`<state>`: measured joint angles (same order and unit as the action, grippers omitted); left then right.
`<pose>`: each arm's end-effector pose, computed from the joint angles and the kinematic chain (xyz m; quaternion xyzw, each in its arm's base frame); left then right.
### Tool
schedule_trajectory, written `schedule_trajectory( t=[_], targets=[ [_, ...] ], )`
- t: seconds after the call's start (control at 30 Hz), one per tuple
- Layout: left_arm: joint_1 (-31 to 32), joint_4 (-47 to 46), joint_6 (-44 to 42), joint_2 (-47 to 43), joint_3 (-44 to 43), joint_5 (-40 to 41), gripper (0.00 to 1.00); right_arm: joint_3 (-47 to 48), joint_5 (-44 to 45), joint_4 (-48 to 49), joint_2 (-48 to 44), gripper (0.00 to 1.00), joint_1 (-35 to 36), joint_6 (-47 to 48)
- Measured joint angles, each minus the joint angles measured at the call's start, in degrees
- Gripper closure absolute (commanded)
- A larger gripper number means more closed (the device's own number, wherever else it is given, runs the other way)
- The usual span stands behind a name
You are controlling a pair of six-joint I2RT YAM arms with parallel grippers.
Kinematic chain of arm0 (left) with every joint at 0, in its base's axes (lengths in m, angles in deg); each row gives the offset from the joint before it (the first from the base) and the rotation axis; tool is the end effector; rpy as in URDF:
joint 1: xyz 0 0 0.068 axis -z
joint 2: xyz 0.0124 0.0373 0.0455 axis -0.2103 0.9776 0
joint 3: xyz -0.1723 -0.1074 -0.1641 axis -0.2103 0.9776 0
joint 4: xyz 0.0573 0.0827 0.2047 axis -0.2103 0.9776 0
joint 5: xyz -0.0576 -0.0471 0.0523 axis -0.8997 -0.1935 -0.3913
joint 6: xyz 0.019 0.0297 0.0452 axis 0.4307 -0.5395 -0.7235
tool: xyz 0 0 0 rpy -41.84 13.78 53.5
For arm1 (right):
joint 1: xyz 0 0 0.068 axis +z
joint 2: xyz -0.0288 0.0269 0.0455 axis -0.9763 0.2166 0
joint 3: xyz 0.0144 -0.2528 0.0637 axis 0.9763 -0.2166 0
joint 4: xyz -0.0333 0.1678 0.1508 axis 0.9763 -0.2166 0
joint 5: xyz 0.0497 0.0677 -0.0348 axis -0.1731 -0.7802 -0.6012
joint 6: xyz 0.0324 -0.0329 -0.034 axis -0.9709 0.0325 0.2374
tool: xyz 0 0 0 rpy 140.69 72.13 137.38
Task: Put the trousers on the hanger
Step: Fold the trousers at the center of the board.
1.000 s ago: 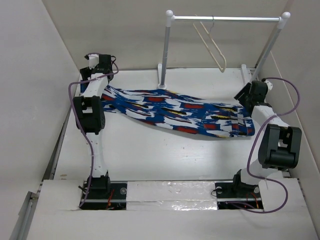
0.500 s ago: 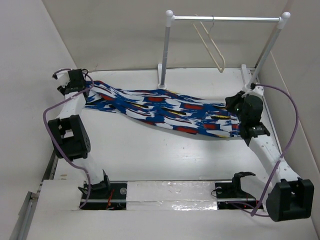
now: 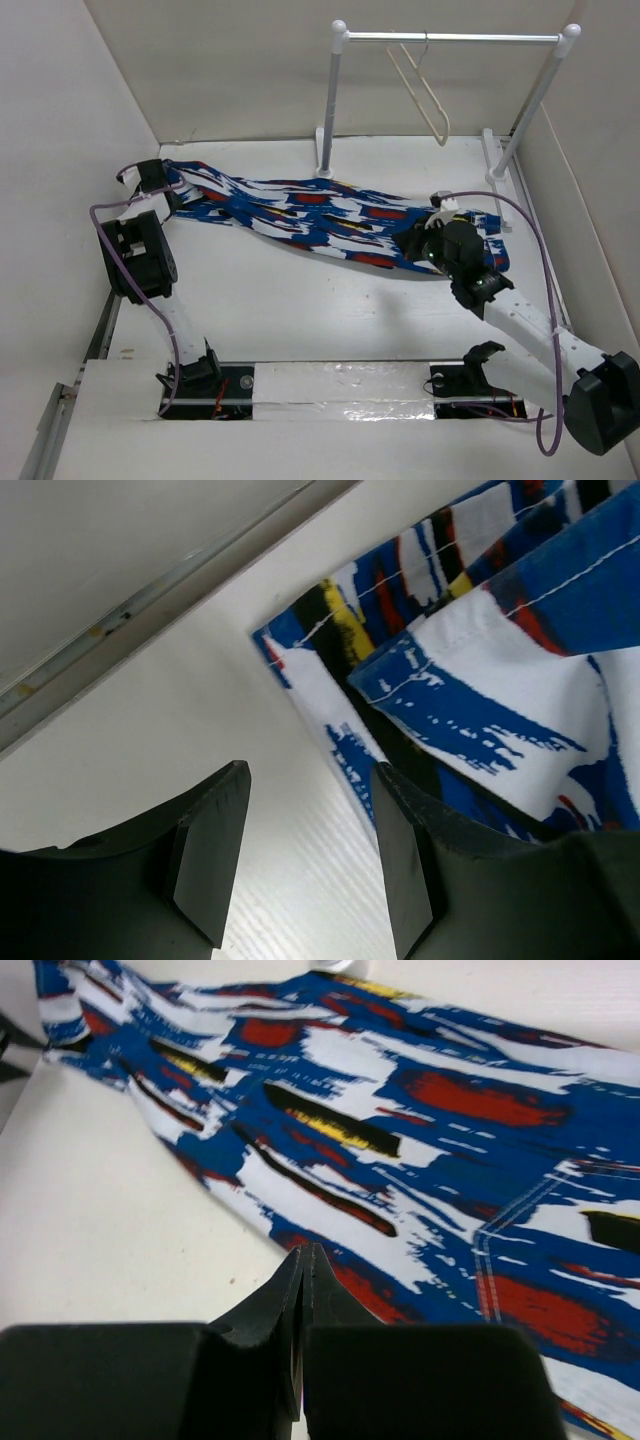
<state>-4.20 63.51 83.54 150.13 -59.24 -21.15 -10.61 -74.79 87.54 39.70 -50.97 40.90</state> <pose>0.3729 0.1216 0.1998 -0.4023 0.8087 0.0897 0.4195 0.1778 0.0905 0.2627 -0.0395 0.7967 0.2629 0.5429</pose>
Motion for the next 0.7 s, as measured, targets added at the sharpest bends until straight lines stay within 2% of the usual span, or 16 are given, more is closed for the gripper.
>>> schedule_trajectory(
  t=[0.37,0.7],
  targets=[
    [0.1,-3.2,-1.4,5.9,-4.3,-3.3,0.54,-0.1,0.3,1.0,4.0,1.00,8.3,1.9],
    [0.1,-5.6,-2.2,8.2,-7.9,-4.7,0.58,-0.1,0.1,3.3,13.3,1.00,13.9,2.3]
  ],
)
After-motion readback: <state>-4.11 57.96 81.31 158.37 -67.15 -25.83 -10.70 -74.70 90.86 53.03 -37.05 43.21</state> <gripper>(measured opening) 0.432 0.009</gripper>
